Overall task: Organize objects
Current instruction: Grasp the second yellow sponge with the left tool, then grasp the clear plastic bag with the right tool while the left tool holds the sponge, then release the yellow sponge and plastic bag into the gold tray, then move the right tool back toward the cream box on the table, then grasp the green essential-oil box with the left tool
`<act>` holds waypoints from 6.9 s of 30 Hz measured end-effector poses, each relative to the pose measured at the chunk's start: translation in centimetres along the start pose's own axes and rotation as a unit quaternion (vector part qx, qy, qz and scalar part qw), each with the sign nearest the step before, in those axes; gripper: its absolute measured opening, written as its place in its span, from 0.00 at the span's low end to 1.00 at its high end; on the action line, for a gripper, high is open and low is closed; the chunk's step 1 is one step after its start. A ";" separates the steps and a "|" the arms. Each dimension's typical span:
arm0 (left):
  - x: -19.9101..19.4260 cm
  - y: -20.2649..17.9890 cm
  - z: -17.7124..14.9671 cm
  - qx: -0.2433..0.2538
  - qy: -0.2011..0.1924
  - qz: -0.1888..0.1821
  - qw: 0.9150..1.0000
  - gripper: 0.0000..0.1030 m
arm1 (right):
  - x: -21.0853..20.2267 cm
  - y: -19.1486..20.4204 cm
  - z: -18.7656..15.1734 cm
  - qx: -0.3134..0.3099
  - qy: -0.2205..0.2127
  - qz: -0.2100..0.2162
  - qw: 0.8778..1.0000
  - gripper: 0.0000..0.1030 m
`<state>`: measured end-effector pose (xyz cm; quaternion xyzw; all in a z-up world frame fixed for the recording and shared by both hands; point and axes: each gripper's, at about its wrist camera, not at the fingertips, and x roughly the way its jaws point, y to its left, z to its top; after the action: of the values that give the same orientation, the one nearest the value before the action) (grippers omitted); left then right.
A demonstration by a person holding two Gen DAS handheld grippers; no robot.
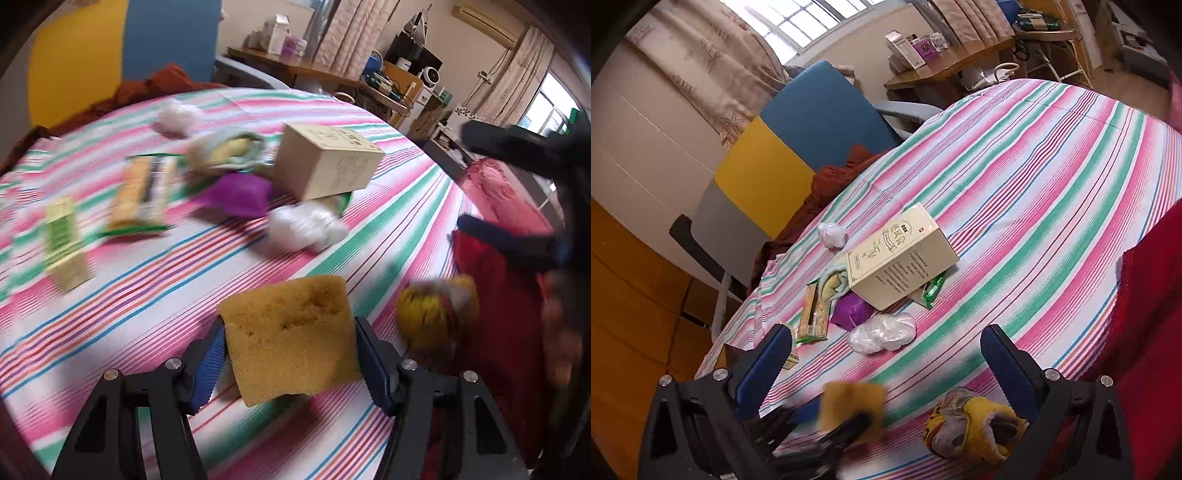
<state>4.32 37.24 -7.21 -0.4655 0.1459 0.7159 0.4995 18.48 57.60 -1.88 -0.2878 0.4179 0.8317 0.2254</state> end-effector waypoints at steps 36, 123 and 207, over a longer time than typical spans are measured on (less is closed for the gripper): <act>-2.1 3.8 -5.2 0.005 -0.070 0.022 0.997 0.68 | 11.4 5.8 -1.3 -0.143 0.120 -0.148 0.971 0.62; -25.7 20.0 -15.6 -0.282 -0.194 0.309 0.887 0.81 | 7.4 30.9 -20.2 -0.407 0.093 0.059 0.907 1.00; 2.8 14.0 7.2 -0.119 -0.008 0.205 0.972 0.29 | 4.0 4.9 1.1 -0.063 -0.021 -0.011 0.998 1.00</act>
<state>-11.53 37.33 -9.32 -0.4760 0.1485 0.8189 0.2843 12.20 56.34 -1.18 -0.2882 0.3567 0.8598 0.2247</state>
